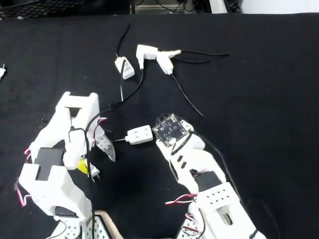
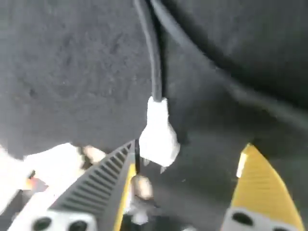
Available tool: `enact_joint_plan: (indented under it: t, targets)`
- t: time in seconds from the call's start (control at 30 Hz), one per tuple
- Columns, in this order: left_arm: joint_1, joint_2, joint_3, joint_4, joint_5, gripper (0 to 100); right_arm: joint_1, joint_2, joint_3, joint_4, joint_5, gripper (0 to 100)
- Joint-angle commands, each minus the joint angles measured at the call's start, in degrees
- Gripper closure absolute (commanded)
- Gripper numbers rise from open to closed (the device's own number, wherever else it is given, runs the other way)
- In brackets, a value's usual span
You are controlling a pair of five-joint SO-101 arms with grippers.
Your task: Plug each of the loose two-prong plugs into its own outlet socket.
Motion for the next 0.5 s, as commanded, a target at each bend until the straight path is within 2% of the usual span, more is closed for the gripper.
enact_joint_plan:
  t: [0.0, 0.33, 0.47]
  targets:
    - [-1.5, -0.4, 1.0, -8.0, 10.2, 67, -0.6, -0.9, -0.5, -0.2, 0.4, 95.9]
    - [-3.4, -1.1, 1.8, -9.1, 8.4, 66, -0.6, -0.9, -0.5, -0.2, 0.4, 95.9]
    - [-6.4, -1.1, 0.3, -4.5, 8.1, 66, -0.6, -0.9, -0.5, -0.3, 0.4, 95.9]
